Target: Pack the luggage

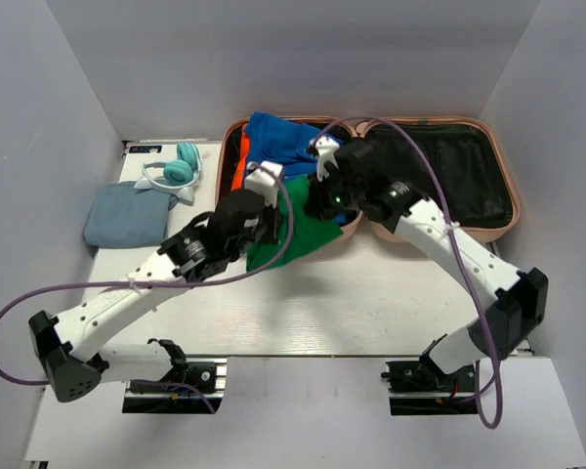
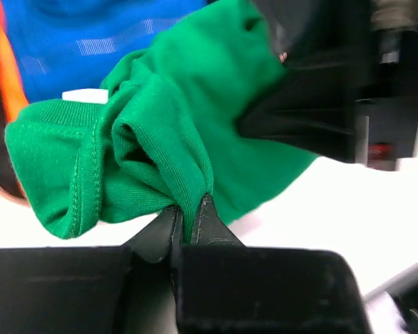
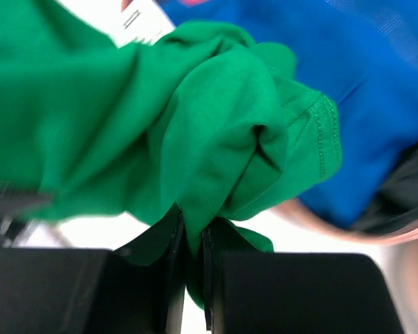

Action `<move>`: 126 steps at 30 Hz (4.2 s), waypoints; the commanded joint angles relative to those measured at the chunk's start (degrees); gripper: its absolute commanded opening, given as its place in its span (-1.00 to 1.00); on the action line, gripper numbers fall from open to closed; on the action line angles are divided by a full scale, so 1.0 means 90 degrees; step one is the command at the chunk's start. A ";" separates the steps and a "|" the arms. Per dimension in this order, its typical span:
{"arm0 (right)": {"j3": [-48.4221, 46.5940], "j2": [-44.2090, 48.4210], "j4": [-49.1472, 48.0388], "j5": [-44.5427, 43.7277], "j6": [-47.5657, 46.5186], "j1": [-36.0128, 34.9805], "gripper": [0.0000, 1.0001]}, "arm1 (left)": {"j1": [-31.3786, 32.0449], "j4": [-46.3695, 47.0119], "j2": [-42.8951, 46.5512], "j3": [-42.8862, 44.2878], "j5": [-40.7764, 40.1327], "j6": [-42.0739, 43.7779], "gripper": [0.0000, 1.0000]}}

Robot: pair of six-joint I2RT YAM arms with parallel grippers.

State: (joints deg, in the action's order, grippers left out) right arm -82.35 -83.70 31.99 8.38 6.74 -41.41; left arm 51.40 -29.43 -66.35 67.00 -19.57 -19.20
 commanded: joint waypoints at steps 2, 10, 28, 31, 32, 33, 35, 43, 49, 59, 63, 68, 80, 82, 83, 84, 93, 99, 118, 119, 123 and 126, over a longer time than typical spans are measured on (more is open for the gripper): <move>-0.1190 -0.0649 0.0137 -0.1163 -0.0202 0.0186 -1.00 | -0.0397 0.0399 -0.0779 0.1079 -0.0287 0.1371 -1.00; -0.2373 -0.2094 0.0499 -0.0739 0.0129 0.0927 -1.00 | -0.2408 0.0017 -0.2373 0.2458 0.1333 0.0874 -1.00; -0.1925 -0.3336 0.0177 0.0660 0.0286 0.2042 -0.78 | -0.3787 -0.0127 -0.4765 0.2916 0.2800 0.0240 -0.71; -0.2139 -0.3550 0.0322 0.0758 0.0198 0.2110 -0.56 | -0.3855 -0.0323 -0.4972 0.3131 0.2732 0.0161 -0.43; -0.2188 -0.3580 0.0390 0.0816 0.0159 0.2111 -0.40 | -0.3855 -0.0372 -0.4924 0.3151 0.2635 0.0151 -0.15; -0.2314 -0.3581 0.0449 0.0894 0.0140 0.2111 -0.31 | -0.3846 -0.0382 -0.4855 0.3132 0.2595 0.0141 0.04; -0.2568 -0.3513 0.0692 0.0905 0.0081 0.2131 0.08 | -0.3923 -0.0431 -0.4728 0.3093 0.2419 0.0083 0.60; -0.3126 -0.2810 0.1172 0.0164 -0.0114 0.2208 0.63 | -0.4449 -0.0906 -0.3664 0.3385 0.1961 -0.0132 0.98; -0.2620 -0.2204 0.1504 0.0006 -0.0154 0.2306 0.81 | -0.5094 -0.2595 -0.4238 0.4098 0.0450 0.0404 0.98; -0.1583 -0.1559 0.1397 -0.0023 -0.0075 0.2443 0.81 | -0.5662 -0.2112 -0.5450 0.3376 -0.0653 0.1771 0.98; -0.1408 -0.1530 0.1748 -0.0179 -0.0310 0.2511 0.81 | -0.5855 -0.1877 -0.5772 0.3220 -0.0950 0.2084 0.98; -0.1153 -0.1383 0.1446 0.0035 -0.0192 0.2569 0.81 | -0.5935 -0.1330 -0.5958 0.2907 -0.1349 0.2377 0.98; -0.0567 -0.0925 0.1573 -0.0179 -0.0163 0.2638 0.81 | -0.6092 -0.0998 -0.6456 0.2839 -0.1849 0.2398 0.98; -0.0567 -0.0886 0.1573 -0.0179 -0.0183 0.2648 0.81 | -0.6082 -0.0969 -0.6466 0.2829 -0.1548 0.2300 0.87; -0.0548 -0.0885 0.1573 -0.0150 -0.0173 0.2667 0.81 | -0.6091 -0.0939 -0.6505 0.2829 -0.1469 0.2290 0.78; -0.0548 -0.0808 0.1553 -0.0140 -0.0173 0.2619 0.81 | -0.6082 -0.0900 -0.6505 0.2819 -0.1429 0.2261 0.64; -0.0255 -0.0378 0.1349 -0.0063 -0.0163 0.2638 0.81 | -0.6052 -0.1251 -0.6018 0.2158 -0.1615 0.1948 -1.00; 0.0028 -0.0163 0.1251 0.0094 -0.0076 0.2638 0.81 | -0.6053 -0.2010 -0.4515 0.1793 -0.1458 0.1442 -1.00; 0.0292 -0.0026 0.1026 0.0816 0.0120 0.2658 0.81 | -0.6707 -0.3224 -0.2140 0.2116 0.1431 0.1616 -1.00; 0.0292 -0.0055 0.1026 0.0846 0.0120 0.2667 0.81 | -0.6716 -0.3224 -0.2150 0.2203 0.1481 0.1635 -1.00; 0.0243 -0.0104 0.0997 0.1012 0.0169 0.2667 0.81 | -0.6736 -0.3720 -0.2704 0.3052 0.1638 0.1557 -1.00; 0.0243 -0.0075 0.1006 0.1100 0.0208 0.2667 0.81 | -0.6717 -0.4004 -0.2920 0.3851 0.1521 0.1382 -1.00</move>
State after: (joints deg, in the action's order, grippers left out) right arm -79.94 -85.41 42.85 16.05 7.60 -17.67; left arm -9.19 -64.66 -92.90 94.13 -7.22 -5.58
